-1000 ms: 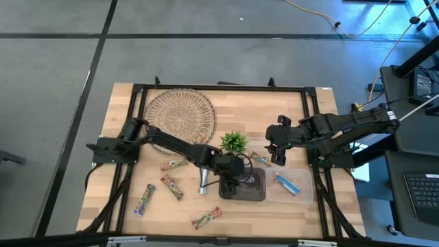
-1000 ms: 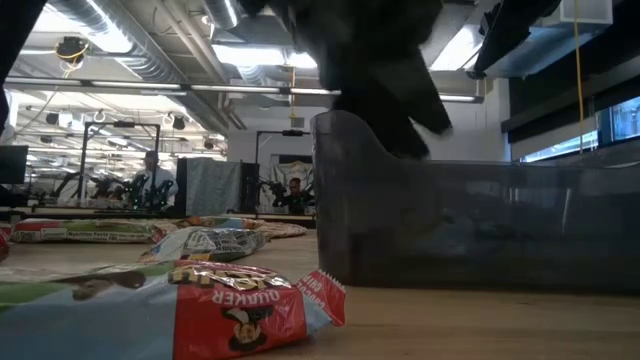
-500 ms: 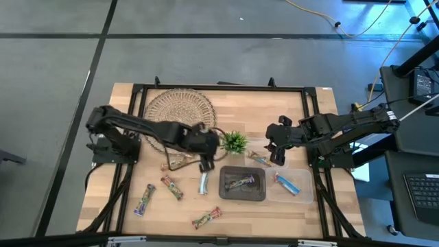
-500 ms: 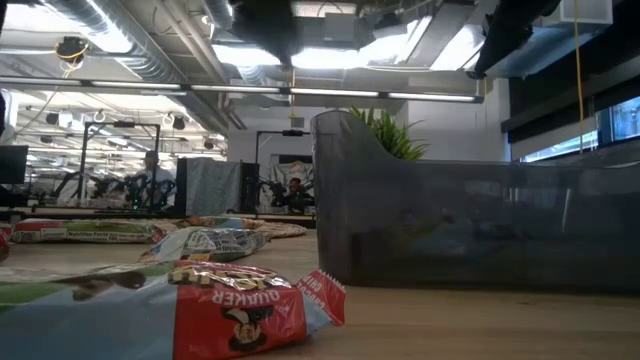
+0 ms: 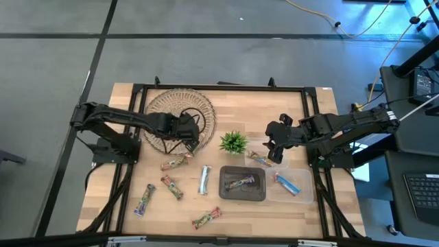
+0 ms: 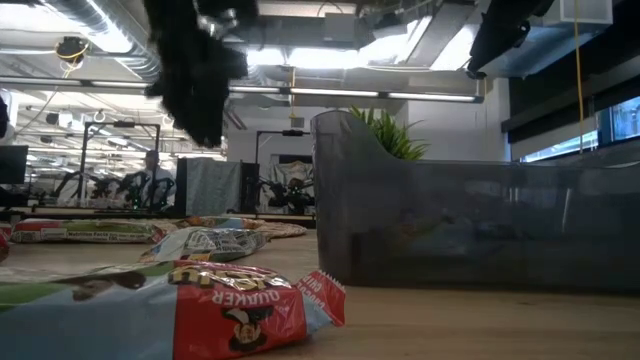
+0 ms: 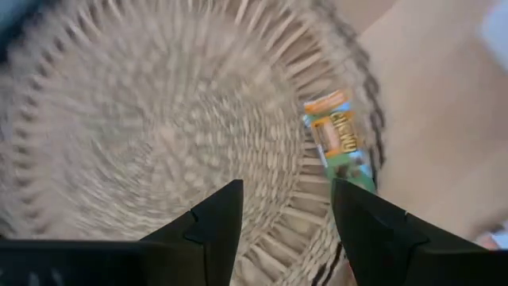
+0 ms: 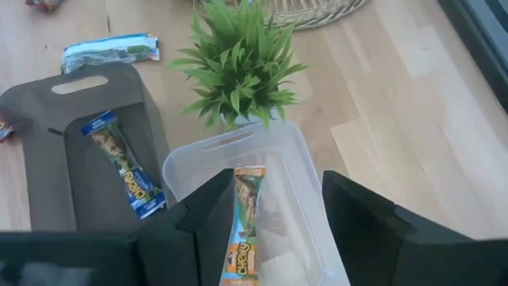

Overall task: Pick and place Granola Bars by type
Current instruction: Put the orange granola bar into the top transparent bin

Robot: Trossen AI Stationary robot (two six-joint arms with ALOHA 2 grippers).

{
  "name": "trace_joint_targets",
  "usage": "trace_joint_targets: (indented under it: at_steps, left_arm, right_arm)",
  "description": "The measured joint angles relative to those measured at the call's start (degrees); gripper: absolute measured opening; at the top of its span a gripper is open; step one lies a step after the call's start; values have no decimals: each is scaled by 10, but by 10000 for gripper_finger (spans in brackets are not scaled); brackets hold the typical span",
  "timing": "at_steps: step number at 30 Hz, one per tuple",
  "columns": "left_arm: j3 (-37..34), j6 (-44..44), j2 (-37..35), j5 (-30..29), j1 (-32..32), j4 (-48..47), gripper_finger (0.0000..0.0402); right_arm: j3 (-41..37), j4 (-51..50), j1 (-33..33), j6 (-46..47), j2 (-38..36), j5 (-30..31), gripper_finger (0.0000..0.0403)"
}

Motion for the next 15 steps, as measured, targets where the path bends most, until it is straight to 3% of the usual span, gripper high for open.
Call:
trace_joint_targets:
  at_steps: [8, 15]
  left_arm:
    - [-105, -16, 18, 45, 18, 232, 185]
    - [-107, -3, 61, 53, 18, 267, 186]
  right_arm:
    - [0, 5, 0, 0, 0, 0, 194]
    - [0, 18, 0, 1, 0, 4, 194]
